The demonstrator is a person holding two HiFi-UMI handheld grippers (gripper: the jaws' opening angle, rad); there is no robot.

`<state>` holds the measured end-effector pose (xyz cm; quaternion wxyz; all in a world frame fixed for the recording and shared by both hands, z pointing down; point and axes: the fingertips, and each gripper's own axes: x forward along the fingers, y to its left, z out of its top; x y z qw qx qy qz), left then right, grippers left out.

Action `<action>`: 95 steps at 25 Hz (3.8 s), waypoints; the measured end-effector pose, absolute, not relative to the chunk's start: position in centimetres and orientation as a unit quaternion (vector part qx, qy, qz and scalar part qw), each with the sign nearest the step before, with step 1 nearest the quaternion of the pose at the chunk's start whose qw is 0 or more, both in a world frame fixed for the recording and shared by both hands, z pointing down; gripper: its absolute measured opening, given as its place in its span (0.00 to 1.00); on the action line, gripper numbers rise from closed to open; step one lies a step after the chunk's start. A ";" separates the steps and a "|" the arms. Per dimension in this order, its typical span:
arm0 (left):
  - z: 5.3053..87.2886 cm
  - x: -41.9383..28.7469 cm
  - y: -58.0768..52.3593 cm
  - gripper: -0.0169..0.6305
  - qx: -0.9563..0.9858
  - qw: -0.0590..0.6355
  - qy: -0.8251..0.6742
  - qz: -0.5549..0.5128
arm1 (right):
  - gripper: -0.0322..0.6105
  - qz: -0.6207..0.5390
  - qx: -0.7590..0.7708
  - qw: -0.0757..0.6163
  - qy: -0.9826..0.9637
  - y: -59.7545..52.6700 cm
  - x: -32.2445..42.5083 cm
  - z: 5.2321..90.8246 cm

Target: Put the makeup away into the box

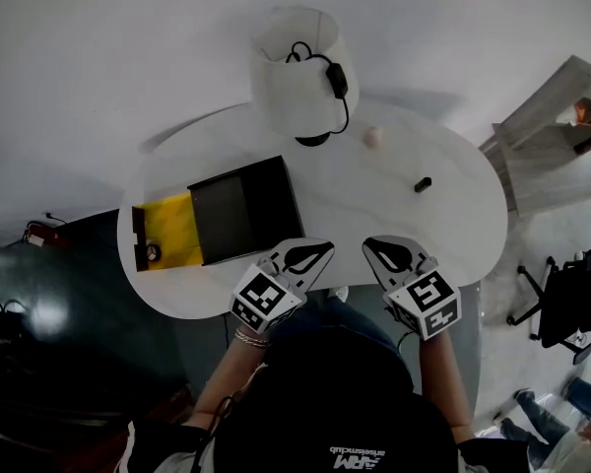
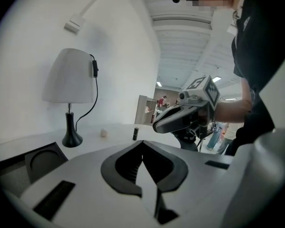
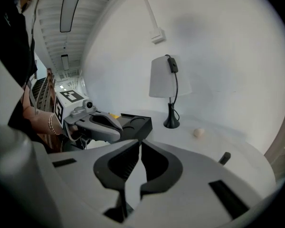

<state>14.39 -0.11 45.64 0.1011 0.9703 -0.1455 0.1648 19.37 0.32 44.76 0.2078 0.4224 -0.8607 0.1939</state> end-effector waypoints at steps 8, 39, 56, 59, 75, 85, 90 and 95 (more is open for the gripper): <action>44.9 14.2 0.1 0.05 0.973 0.098 -0.118 0.170 | 0.10 0.206 0.524 0.196 -0.803 2.2 23.8 44.7; 45.8 17.7 2.8 0.05 0.972 0.141 -0.057 0.181 | 0.10 0.227 0.594 0.155 -0.756 4.6 26.5 44.2; 44.6 29.4 3.6 0.05 0.965 0.162 -0.163 0.123 | 0.10 0.234 0.538 0.149 -0.796 7.7 39.4 43.9; 44.7 30.4 3.5 0.05 0.962 0.153 -0.187 0.125 | 0.10 0.239 0.529 0.145 -0.801 8.1 40.7 43.9; 46.4 33.1 -2.5 0.06 0.954 0.162 -0.198 0.157 | 0.10 0.271 0.562 0.117 -0.773 4.5 45.8 44.9; 49.5 36.6 -7.5 0.27 0.954 0.174 -0.141 0.197 | 0.10 0.294 0.577 0.134 -0.750 0.6 48.0 46.1; 52.2 37.5 -8.8 0.37 0.948 0.194 -0.120 0.222 | 0.10 0.313 0.579 0.138 -0.740 -0.6 48.2 47.5; 54.1 38.6 -9.4 0.40 0.945 0.206 -0.102 0.232 | 0.10 0.335 0.578 0.141 -0.730 -1.3 48.5 49.1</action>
